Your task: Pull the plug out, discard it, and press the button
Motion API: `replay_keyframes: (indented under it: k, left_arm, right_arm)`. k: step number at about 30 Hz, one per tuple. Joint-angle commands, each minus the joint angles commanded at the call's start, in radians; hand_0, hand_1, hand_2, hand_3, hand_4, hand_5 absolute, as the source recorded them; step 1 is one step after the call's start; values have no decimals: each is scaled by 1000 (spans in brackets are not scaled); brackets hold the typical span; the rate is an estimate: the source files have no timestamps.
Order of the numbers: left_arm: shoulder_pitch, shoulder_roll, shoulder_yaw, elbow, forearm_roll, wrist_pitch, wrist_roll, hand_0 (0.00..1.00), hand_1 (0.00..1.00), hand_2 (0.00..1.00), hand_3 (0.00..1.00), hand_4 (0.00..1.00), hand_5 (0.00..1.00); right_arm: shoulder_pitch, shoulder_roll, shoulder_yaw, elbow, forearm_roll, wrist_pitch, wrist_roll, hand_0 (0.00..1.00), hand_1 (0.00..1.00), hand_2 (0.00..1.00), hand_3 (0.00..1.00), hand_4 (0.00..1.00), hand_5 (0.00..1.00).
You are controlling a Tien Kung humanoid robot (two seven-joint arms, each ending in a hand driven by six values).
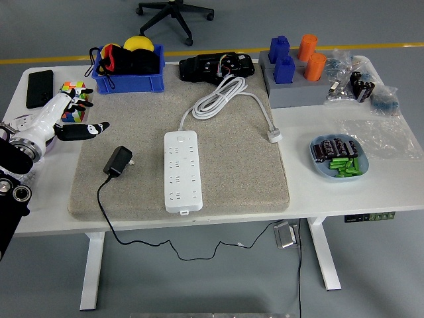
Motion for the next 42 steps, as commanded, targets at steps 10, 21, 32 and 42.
replay_keyframes:
  k: [10, 21, 32, 42]
  left_arm:
    - [19, -8, -6, -10, 3, 1, -1, 771, 754, 744, 895, 826, 249]
    - [22, -7, -11, -13, 4, 1, -2, 771, 753, 744, 893, 815, 241]
    - [21, -7, -11, -13, 1, 11, -19, 771, 743, 734, 889, 808, 233]
    - [21, -8, -10, -13, 2, 13, -22, 770, 743, 734, 889, 804, 226]
  right_arm:
    - [-19, -4, -4, 3, 5, 1, 0, 749, 700, 710, 724, 770, 640]
    - [-21, -6, -2, 1, 5, 1, 0, 749, 700, 710, 724, 767, 643]
    - [-17, -5, -2, 2, 6, 1, 0, 747, 700, 710, 724, 764, 645]
    - [-16, -7, -3, 2, 7, 1, 0, 747, 700, 710, 724, 764, 645]
